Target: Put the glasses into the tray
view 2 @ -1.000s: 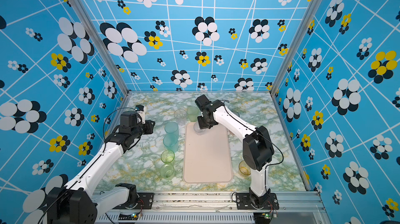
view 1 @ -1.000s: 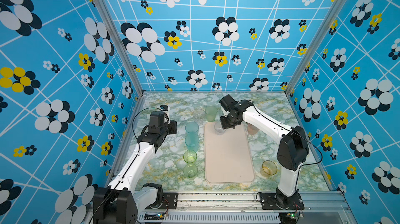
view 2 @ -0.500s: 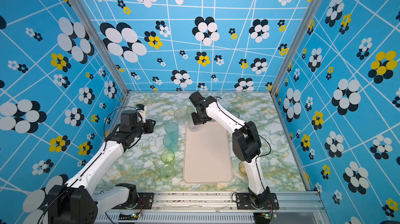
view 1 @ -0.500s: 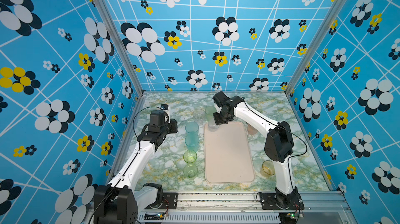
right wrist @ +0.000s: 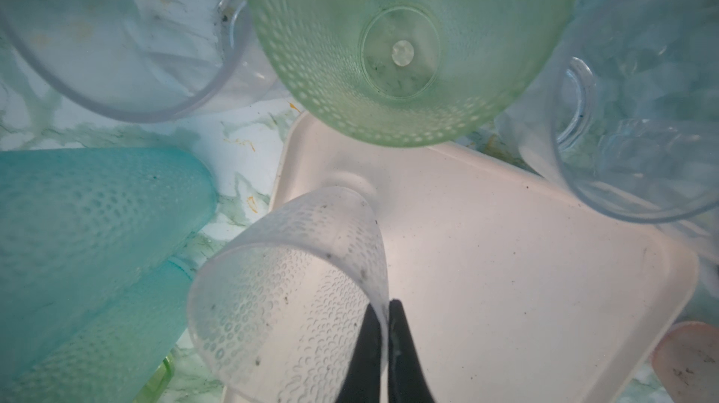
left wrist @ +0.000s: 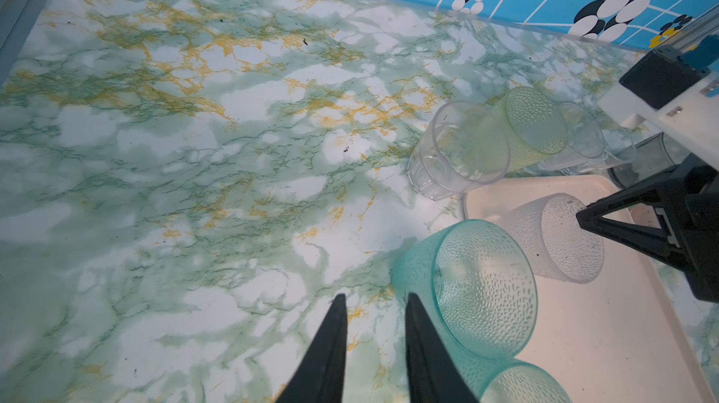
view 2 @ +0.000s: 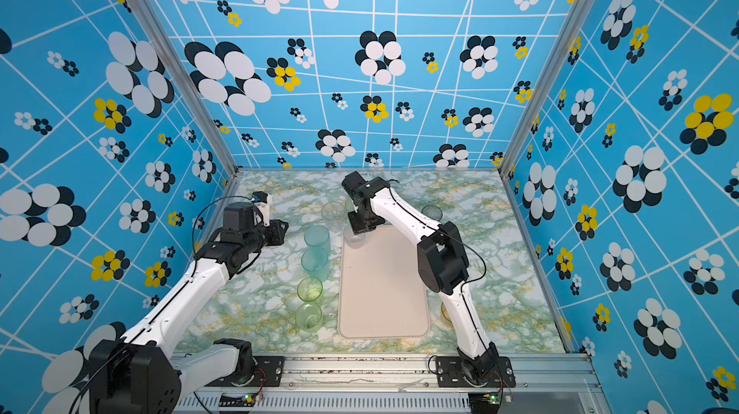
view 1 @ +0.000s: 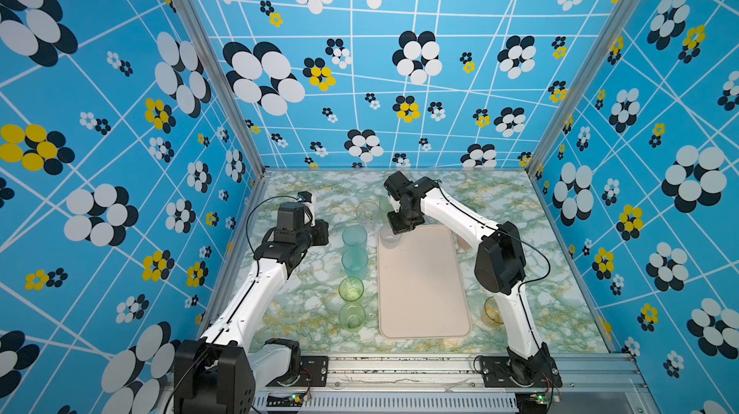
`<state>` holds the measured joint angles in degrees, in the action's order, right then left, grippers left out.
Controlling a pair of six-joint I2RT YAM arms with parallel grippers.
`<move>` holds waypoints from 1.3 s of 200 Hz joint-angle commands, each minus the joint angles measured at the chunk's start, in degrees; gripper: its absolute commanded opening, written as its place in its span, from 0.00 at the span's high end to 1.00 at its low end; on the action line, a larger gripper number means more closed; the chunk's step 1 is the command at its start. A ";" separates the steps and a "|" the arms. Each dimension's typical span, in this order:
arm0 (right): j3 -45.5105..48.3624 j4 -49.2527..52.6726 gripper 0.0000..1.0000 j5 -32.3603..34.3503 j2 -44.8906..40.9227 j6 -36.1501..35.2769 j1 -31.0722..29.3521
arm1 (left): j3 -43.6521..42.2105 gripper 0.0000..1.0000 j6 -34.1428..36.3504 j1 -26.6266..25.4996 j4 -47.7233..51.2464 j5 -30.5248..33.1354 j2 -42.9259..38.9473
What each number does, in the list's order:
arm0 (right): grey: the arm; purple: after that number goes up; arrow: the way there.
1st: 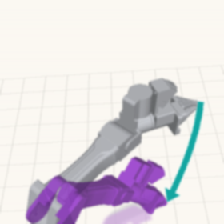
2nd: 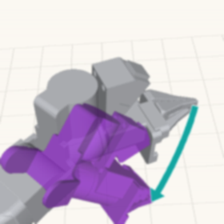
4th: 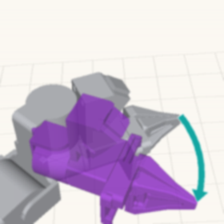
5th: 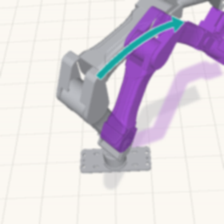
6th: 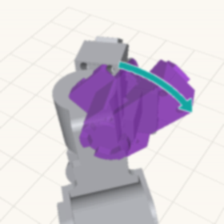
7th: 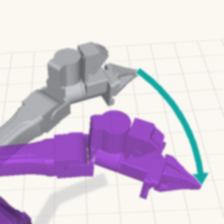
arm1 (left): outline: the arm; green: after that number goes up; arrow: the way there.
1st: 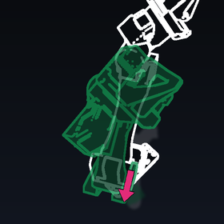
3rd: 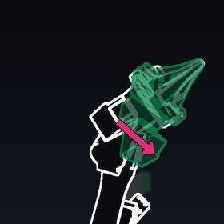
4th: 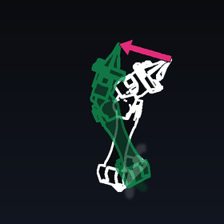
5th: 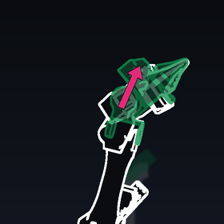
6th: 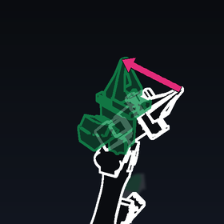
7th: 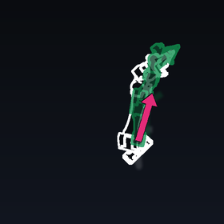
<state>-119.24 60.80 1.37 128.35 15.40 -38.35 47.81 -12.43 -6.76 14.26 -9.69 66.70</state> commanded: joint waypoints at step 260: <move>18.00 -8.70 0.73 4.51 -18.83 1.39 14.53 | 2.93 0.71 1.70 -2.26 2.48 2.30 -0.42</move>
<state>-102.69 50.15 4.14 106.26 17.19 -25.43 48.25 -11.94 -7.88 16.38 -9.15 65.84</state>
